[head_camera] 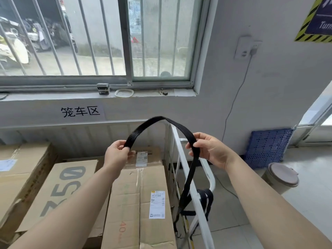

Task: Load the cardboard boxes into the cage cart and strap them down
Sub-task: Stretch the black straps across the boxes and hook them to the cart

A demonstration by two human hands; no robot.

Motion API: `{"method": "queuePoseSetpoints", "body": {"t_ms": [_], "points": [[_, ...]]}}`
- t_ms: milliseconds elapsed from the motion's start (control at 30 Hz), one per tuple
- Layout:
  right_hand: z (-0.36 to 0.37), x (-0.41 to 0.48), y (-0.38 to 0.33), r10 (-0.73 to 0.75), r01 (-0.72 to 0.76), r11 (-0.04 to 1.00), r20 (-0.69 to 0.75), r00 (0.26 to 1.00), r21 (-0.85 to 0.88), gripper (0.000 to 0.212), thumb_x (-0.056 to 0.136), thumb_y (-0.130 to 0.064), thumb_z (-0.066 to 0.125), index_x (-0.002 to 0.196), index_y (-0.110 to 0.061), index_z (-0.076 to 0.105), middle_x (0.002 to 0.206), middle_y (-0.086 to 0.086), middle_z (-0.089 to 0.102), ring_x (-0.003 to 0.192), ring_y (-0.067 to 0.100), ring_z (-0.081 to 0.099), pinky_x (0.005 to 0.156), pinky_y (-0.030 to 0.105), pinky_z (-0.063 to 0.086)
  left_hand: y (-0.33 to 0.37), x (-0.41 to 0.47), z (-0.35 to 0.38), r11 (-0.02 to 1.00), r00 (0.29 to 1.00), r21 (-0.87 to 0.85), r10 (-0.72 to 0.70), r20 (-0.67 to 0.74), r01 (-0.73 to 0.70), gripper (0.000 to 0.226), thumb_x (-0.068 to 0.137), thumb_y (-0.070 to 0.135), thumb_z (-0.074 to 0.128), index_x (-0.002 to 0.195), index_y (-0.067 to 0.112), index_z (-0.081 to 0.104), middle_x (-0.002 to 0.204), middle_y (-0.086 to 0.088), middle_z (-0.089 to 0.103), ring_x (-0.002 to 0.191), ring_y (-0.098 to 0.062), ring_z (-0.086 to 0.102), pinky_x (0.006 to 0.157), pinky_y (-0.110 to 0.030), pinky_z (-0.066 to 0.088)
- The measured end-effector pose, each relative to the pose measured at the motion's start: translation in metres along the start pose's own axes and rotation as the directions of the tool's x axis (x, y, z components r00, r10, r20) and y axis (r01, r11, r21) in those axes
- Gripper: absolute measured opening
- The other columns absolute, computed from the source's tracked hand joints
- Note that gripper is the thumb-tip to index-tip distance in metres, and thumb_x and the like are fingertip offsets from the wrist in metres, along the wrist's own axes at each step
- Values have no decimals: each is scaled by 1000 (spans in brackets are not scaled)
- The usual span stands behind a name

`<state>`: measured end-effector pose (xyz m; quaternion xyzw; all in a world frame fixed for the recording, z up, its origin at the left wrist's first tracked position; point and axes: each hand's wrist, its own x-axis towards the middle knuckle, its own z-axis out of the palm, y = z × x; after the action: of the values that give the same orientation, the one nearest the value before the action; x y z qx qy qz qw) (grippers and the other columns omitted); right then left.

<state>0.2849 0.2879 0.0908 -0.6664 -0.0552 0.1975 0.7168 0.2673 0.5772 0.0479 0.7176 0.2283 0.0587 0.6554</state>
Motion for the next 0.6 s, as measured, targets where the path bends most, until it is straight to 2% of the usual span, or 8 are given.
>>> {"method": "queuePoseSetpoints", "body": {"t_ms": [67,133,233,333,400,467,533,600], "points": [[10,1,5,32,-31,999,29,999,-24,20,97,-3,46,111,-5,60,86,13,66,70,23,60,77,34,52,7,5,-12,959,994,-263,-99,40,106,13,98,8,45,90,6,56,87,-16,63,74,-20,65,79,-31,54],[21,1,11,79,-67,991,108,991,-114,24,99,-10,48,118,-3,60,89,13,68,76,24,63,77,32,52,14,9,-25,885,988,-441,-135,74,153,22,98,22,52,86,3,56,82,-13,60,75,-22,63,85,-33,54],[46,-3,23,226,-137,919,210,951,-371,27,98,-12,51,122,-6,63,103,8,72,97,20,68,90,31,51,26,16,-41,866,990,-481,-106,92,137,23,91,14,66,99,-6,59,96,-22,64,77,-24,65,82,-30,58],[68,-4,38,295,-204,846,113,949,-492,27,95,-14,57,118,-23,67,112,-3,71,110,13,64,102,33,44,36,22,-57,833,983,-527,-108,149,171,20,94,0,55,113,-6,54,118,-31,59,92,-30,66,82,-32,58],[77,0,47,253,-220,864,13,967,-453,29,94,-11,57,114,-30,67,113,-6,71,112,10,61,105,35,41,43,22,-67,849,980,-505,-75,182,158,15,99,12,50,98,-2,57,112,-27,62,91,-31,65,81,-34,59],[86,4,54,167,-197,901,-109,980,-387,29,94,-10,55,111,-29,68,110,-7,72,111,9,62,106,36,43,47,21,-78,945,987,-326,67,145,-17,22,99,21,53,89,3,61,95,-20,69,81,-27,69,77,-36,60],[96,9,56,103,-166,937,-209,972,-306,27,95,-9,55,112,-24,68,107,-6,73,109,11,64,104,36,45,49,20,-87,962,950,-95,270,159,-258,14,93,16,64,101,5,65,86,-14,73,71,-24,71,74,-36,61],[107,13,56,79,-141,964,-262,962,-227,24,97,-8,53,111,-20,68,107,-2,72,109,15,64,100,32,46,50,23,-94,932,913,31,345,218,-360,28,89,9,69,116,10,62,91,-7,75,74,-22,73,75,-32,61]]}}
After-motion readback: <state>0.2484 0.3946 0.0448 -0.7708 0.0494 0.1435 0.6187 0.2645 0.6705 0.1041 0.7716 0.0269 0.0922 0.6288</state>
